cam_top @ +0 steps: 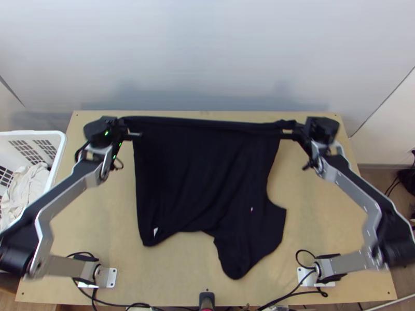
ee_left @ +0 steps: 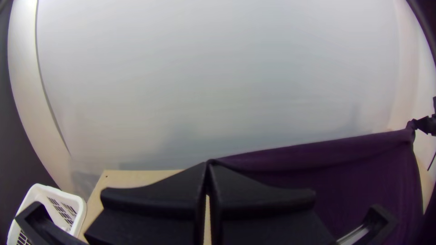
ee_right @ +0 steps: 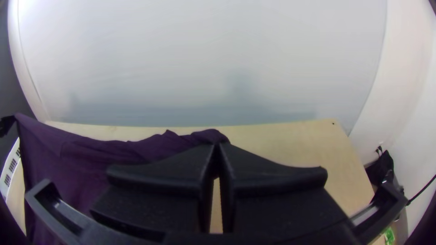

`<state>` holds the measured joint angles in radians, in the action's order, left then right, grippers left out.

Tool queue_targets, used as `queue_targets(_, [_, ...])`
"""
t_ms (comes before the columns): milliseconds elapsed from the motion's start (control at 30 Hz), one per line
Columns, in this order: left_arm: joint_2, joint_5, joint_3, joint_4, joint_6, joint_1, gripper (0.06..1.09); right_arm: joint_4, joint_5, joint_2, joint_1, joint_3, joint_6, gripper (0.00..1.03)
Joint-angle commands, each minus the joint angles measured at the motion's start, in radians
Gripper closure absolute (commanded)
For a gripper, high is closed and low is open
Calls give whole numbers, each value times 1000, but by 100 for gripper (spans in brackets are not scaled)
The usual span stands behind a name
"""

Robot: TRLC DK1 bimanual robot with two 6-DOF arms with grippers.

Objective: Fold the t-shirt

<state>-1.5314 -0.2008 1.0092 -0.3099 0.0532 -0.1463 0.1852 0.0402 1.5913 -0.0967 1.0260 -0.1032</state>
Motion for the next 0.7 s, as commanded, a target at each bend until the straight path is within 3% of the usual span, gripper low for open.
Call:
queue_targets(0, [-248, -40, 229, -1, 8, 10, 105, 57, 98, 266, -31, 246, 28, 100])
queue_targets(267, [-338, -60, 359, 8, 65, 10, 105, -6, 130, 381, -28, 442, 36, 100])
queue_targets(667, [-291, -63, 235, 8, 62, 16, 105, -13, 130, 340, -31, 371, 36, 100])
